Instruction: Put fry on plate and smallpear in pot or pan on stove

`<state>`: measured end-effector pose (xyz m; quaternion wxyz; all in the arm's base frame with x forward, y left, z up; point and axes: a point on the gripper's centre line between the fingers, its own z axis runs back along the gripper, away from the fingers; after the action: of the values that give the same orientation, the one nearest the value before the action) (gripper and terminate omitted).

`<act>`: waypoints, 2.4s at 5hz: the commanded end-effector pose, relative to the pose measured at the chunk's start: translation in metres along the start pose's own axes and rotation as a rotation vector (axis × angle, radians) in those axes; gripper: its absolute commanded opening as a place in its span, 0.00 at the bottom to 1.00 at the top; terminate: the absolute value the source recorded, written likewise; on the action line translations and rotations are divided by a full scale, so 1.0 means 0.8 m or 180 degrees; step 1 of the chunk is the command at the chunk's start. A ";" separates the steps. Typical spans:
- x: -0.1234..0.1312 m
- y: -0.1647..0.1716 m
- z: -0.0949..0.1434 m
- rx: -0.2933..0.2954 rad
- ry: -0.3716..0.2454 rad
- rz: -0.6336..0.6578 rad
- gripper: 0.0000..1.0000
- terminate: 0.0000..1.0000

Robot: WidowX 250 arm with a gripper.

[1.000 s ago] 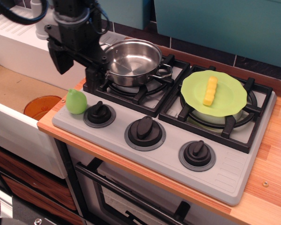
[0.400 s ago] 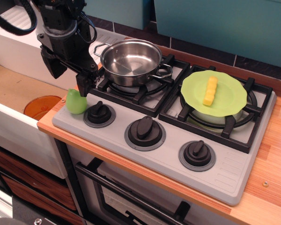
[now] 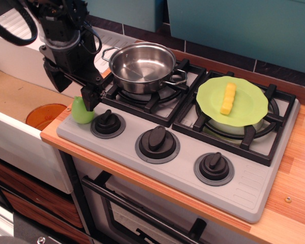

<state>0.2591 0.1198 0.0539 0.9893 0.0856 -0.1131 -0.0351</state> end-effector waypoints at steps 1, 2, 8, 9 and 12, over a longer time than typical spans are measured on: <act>0.007 -0.004 -0.006 -0.0018 -0.0114 0.0031 1.00 0.00; 0.008 -0.009 -0.012 -0.0047 -0.0110 0.0059 1.00 0.00; 0.052 -0.009 0.114 -0.0020 0.0420 0.0050 0.00 0.00; 0.083 -0.030 0.128 -0.0034 0.0495 0.0085 0.00 0.00; 0.143 -0.076 0.064 -0.0250 0.0267 0.0114 0.00 0.00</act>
<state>0.3459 0.0439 0.0999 0.9977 0.0433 -0.0491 -0.0171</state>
